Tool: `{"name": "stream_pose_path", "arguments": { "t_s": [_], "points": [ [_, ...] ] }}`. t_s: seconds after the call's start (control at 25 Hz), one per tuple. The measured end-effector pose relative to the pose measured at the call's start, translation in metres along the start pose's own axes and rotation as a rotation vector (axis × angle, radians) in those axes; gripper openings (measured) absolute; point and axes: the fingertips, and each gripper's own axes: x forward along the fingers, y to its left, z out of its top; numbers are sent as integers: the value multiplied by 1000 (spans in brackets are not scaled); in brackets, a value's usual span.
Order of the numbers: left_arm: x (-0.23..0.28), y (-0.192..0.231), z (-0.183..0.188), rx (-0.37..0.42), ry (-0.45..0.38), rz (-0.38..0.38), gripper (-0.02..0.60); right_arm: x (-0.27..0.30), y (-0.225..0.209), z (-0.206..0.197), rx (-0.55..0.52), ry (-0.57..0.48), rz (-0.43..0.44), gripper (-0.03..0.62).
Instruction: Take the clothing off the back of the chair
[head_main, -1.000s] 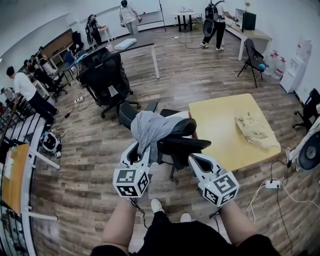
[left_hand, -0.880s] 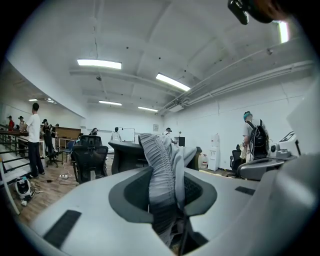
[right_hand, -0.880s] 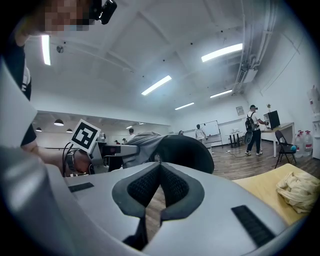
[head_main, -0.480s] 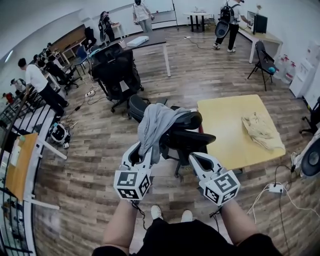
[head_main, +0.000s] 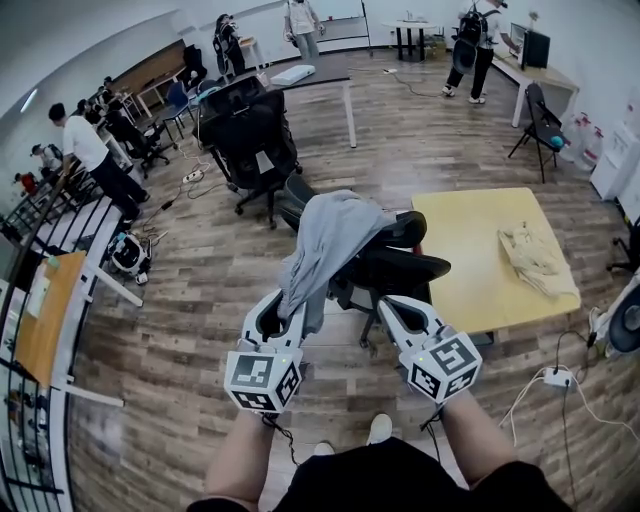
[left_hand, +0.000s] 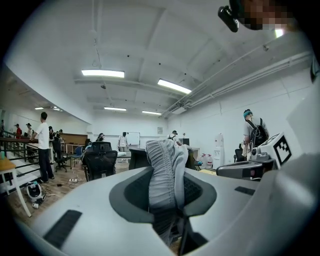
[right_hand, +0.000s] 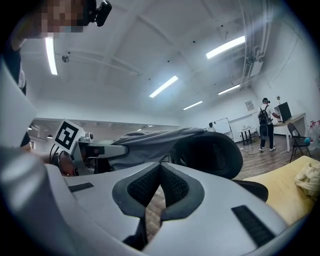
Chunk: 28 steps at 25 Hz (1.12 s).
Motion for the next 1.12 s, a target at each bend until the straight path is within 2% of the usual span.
{"name": "stream_pose_path", "arguments": {
  "t_s": [0.24,0.48,0.92,1.12],
  "points": [
    [-38,20,15,-6,-49,-22,117,9,32,2,-10,11,-31,12],
    [-80,43,15,-17,-64,-57,117,12,75,0,-29,12,-59,12],
    [-169,100,-11,-69,-76,-63,117,13,165,-11,-56,25,-122,12],
    [-201,98,-41,-84,-20,-85,117,-4,192,-17,-40,34,-164,12]
  ]
}}
